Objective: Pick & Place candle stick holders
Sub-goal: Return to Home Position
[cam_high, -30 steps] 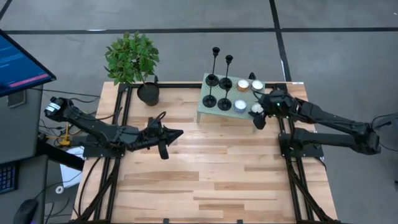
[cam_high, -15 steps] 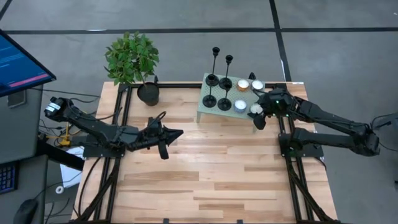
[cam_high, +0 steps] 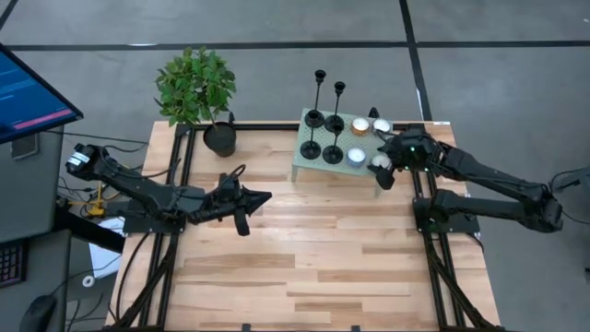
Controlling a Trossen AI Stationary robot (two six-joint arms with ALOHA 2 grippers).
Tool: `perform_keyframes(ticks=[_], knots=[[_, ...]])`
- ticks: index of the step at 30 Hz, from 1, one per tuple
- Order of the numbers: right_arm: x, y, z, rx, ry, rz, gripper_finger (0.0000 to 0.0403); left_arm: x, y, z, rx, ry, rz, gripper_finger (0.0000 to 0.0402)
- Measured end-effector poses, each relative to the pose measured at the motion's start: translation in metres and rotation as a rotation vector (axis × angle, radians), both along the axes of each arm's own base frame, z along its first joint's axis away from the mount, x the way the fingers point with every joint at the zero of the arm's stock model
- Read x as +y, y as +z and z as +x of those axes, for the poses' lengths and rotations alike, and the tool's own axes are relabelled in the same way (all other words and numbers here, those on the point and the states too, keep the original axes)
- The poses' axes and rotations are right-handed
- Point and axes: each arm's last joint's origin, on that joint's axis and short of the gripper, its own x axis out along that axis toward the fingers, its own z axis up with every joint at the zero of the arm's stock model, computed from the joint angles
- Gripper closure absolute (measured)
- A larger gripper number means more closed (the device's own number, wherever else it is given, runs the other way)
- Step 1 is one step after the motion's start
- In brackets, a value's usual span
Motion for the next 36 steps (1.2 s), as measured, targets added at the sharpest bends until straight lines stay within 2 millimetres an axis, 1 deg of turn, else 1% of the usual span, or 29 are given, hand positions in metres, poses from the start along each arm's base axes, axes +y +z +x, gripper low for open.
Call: perform_keyframes(ticks=[6,10,12,14,18,22,24,26,28,30,32,36], knots=[[-0.001,0.018,0.001,-0.031,0.025,-0.054,0.006,0.0,0.0,0.0,-0.001,0.0,-0.001,0.0398],[0.0,0.028,0.001,-0.049,0.045,-0.048,0.0058,0.0,0.0,0.0,-0.001,-0.001,-0.001,0.0398],[0.001,0.037,0.0,-0.067,0.053,-0.051,0.0056,0.0,0.0,0.0,-0.001,-0.001,-0.001,0.0398],[0.002,0.055,-0.001,-0.115,0.073,-0.063,0.0055,0.0,0.0,0.0,-0.001,-0.001,0.0,0.0398],[0.011,0.105,-0.014,-0.251,0.108,-0.152,0.0061,0.003,0.004,-0.005,-0.019,0.028,-0.013,0.0398],[0.026,0.153,-0.039,-0.393,0.128,-0.28,0.0078,0.011,0.017,-0.023,-0.089,0.068,-0.044,0.0398],[0.033,0.171,-0.051,-0.455,0.136,-0.329,0.009,0.016,0.025,-0.035,-0.132,0.072,-0.044,0.0398],[0.042,0.182,-0.066,-0.515,0.14,-0.368,0.0108,0.021,0.032,-0.048,-0.175,0.072,-0.039,0.0398],[0.052,0.186,-0.083,-0.565,0.143,-0.398,0.0134,0.026,0.039,-0.061,-0.218,0.071,-0.031,0.0398],[0.061,0.182,-0.096,-0.62,0.153,-0.386,0.0172,0.031,0.044,-0.072,-0.253,0.065,-0.016,0.0398],[0.064,0.169,-0.099,-0.648,0.177,-0.312,0.0221,0.035,0.046,-0.082,-0.266,0.064,-0.003,0.0399],[0.065,0.137,-0.096,-0.674,0.218,-0.176,0.034,0.042,0.048,-0.098,-0.284,0.067,-0.002,0.0399]])
